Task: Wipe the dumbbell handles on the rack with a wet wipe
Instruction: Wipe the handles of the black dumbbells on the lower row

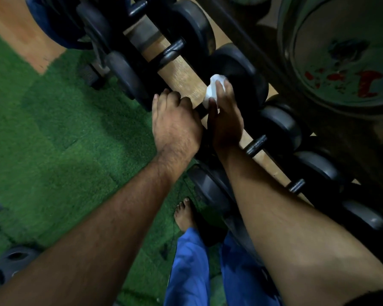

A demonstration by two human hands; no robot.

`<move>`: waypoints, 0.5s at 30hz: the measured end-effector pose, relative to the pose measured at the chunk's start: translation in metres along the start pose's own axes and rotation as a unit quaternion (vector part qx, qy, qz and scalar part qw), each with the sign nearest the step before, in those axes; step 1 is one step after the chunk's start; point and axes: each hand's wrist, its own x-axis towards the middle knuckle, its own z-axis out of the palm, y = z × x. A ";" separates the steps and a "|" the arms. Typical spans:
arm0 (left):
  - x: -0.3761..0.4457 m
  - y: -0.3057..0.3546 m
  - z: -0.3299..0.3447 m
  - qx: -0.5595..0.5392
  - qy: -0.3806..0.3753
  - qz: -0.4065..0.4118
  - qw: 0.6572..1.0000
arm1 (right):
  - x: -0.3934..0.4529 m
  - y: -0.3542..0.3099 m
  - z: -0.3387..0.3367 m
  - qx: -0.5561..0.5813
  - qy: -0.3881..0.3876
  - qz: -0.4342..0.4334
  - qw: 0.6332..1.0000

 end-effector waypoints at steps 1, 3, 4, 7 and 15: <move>0.000 0.001 0.000 -0.001 0.005 0.002 1.000 | -0.001 0.002 0.004 0.018 0.027 0.006 0.999; 0.000 0.001 0.001 -0.001 0.014 0.001 1.000 | -0.004 -0.002 0.006 0.041 0.050 0.044 0.997; 0.000 0.000 0.002 0.000 0.016 -0.001 1.000 | -0.006 -0.006 0.005 0.049 0.043 0.067 0.996; -0.001 0.002 0.003 -0.001 0.013 -0.001 1.000 | -0.007 -0.010 0.001 0.083 0.018 0.133 0.987; -0.001 -0.002 0.008 0.000 0.026 0.012 1.000 | -0.004 -0.025 0.004 0.161 0.032 0.298 0.940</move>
